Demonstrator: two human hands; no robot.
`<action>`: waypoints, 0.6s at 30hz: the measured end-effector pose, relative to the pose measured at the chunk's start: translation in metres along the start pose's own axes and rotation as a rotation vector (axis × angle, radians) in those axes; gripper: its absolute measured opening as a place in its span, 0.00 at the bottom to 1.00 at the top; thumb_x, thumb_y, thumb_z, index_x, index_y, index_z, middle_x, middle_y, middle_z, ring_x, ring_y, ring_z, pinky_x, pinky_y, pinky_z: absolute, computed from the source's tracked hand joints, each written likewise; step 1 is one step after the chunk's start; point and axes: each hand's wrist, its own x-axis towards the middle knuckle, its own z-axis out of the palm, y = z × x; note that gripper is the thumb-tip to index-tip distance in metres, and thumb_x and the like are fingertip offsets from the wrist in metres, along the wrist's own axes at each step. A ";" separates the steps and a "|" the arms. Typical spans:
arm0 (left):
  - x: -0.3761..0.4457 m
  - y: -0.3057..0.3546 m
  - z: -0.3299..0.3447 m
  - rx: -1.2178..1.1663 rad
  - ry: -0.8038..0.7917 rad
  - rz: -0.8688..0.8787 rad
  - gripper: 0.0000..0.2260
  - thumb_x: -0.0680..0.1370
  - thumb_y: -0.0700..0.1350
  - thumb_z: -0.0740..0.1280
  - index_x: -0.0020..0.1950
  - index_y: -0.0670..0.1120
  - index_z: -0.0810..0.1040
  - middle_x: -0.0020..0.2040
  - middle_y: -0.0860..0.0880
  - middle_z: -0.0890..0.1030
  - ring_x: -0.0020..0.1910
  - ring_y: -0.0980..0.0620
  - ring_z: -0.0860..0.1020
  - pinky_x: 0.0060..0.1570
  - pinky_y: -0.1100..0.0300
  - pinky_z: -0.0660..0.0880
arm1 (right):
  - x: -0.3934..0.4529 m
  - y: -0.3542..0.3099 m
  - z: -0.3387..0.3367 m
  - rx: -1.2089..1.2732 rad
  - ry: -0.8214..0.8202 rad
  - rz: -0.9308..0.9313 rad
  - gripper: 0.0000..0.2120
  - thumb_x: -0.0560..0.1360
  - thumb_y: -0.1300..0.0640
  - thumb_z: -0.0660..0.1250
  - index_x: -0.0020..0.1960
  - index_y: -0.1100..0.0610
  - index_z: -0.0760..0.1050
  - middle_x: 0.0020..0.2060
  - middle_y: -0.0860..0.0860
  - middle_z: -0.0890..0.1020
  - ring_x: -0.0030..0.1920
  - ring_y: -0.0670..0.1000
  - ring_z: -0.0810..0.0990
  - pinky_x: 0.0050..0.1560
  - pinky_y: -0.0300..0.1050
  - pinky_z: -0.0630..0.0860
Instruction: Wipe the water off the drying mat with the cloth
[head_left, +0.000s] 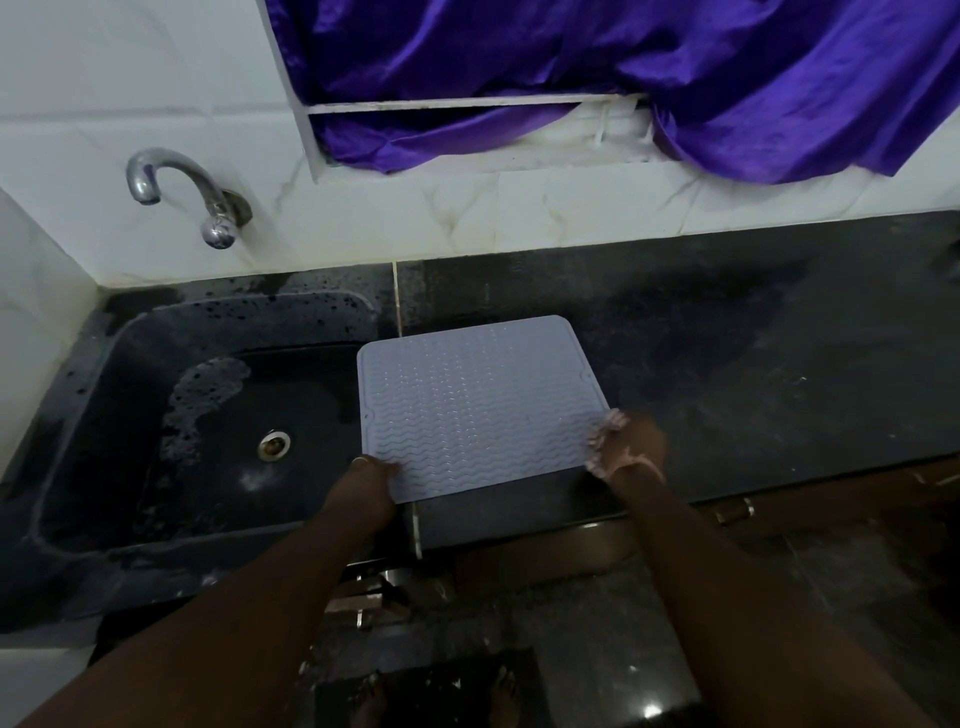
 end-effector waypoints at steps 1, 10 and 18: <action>0.000 0.001 -0.001 -0.001 0.002 -0.002 0.26 0.79 0.38 0.65 0.77 0.49 0.69 0.75 0.41 0.64 0.74 0.43 0.69 0.74 0.55 0.65 | 0.009 0.004 -0.007 -0.015 0.054 0.022 0.13 0.79 0.59 0.65 0.61 0.63 0.78 0.56 0.60 0.82 0.57 0.60 0.81 0.51 0.45 0.75; -0.001 0.009 -0.005 0.001 -0.013 -0.041 0.25 0.78 0.37 0.66 0.75 0.51 0.71 0.75 0.42 0.64 0.72 0.42 0.70 0.72 0.53 0.67 | -0.067 -0.047 0.077 -0.250 0.053 -0.329 0.11 0.78 0.65 0.64 0.60 0.60 0.74 0.54 0.58 0.81 0.53 0.56 0.81 0.55 0.48 0.79; 0.001 0.008 -0.012 0.006 0.000 -0.015 0.11 0.77 0.42 0.67 0.59 0.49 0.82 0.61 0.43 0.79 0.58 0.44 0.80 0.59 0.53 0.77 | -0.140 -0.114 0.121 -0.009 -0.392 -0.471 0.04 0.78 0.59 0.64 0.52 0.56 0.75 0.49 0.55 0.82 0.50 0.57 0.81 0.50 0.48 0.78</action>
